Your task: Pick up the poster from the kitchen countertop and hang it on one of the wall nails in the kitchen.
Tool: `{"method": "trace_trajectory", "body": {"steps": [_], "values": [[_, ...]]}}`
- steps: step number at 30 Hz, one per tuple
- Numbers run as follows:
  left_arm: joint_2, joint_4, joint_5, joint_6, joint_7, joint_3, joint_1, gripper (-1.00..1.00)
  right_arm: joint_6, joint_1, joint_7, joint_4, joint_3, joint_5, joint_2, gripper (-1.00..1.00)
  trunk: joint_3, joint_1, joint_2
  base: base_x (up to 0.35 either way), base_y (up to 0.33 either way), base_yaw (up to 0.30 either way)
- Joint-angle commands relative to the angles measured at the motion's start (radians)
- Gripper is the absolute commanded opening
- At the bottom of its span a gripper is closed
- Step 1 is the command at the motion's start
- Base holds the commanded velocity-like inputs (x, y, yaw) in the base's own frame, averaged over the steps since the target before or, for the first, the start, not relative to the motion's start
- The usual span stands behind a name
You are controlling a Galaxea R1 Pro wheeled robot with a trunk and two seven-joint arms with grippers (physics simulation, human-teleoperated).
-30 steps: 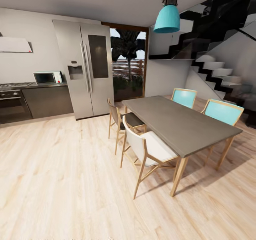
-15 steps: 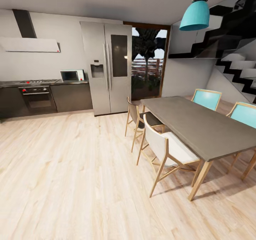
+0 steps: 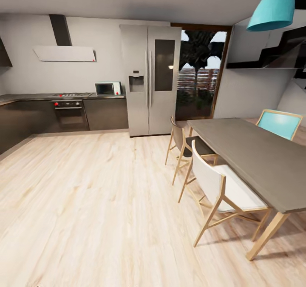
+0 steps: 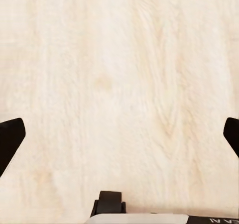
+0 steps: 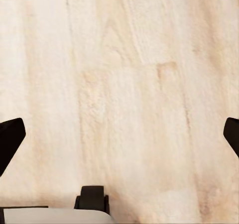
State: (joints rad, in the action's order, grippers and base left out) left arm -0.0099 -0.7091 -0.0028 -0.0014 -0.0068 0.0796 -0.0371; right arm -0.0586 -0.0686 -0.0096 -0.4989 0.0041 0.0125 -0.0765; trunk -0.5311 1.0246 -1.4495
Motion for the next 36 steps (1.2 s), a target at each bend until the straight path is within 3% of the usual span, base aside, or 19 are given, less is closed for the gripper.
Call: {"method": "trace_trajectory", "body": {"steps": [1, 9, 23, 33, 36], "values": [[-0.001, -0.001, 0.0, 0.0, -0.001, 0.004, 0.0, 1.0, -0.003, 0.0, -0.001, 0.0, 0.0, 0.001, 0.0, 1.0, -0.001, 0.0, 0.0, 0.124, 0.22, 0.28], [-0.001, -0.002, 0.0, 0.0, -0.001, 0.006, 0.0, 1.0, -0.003, 0.0, -0.001, 0.0, 0.0, 0.001, 0.0, 1.0, -0.005, 0.0, 0.0, -0.067, 0.195, 0.28], [-0.001, -0.003, 0.0, 0.0, -0.001, 0.008, 0.0, 1.0, -0.003, 0.0, -0.001, 0.0, 0.0, 0.001, 0.0, 1.0, -0.012, 0.0, 0.0, -0.016, 0.014, 0.28], [-0.001, -0.003, 0.0, 0.0, -0.001, 0.011, 0.0, 1.0, -0.003, 0.0, -0.004, 0.0, 0.0, 0.001, 0.0, 1.0, -0.017, 0.0, 0.0, 0.203, 0.008, 0.279], [-0.001, -0.002, 0.0, 0.0, -0.001, 0.011, 0.0, 1.0, -0.003, 0.0, -0.034, 0.0, 0.001, 0.001, 0.001, 1.0, -0.019, 0.0, 0.0, 0.29, 0.067, 0.276]]}}
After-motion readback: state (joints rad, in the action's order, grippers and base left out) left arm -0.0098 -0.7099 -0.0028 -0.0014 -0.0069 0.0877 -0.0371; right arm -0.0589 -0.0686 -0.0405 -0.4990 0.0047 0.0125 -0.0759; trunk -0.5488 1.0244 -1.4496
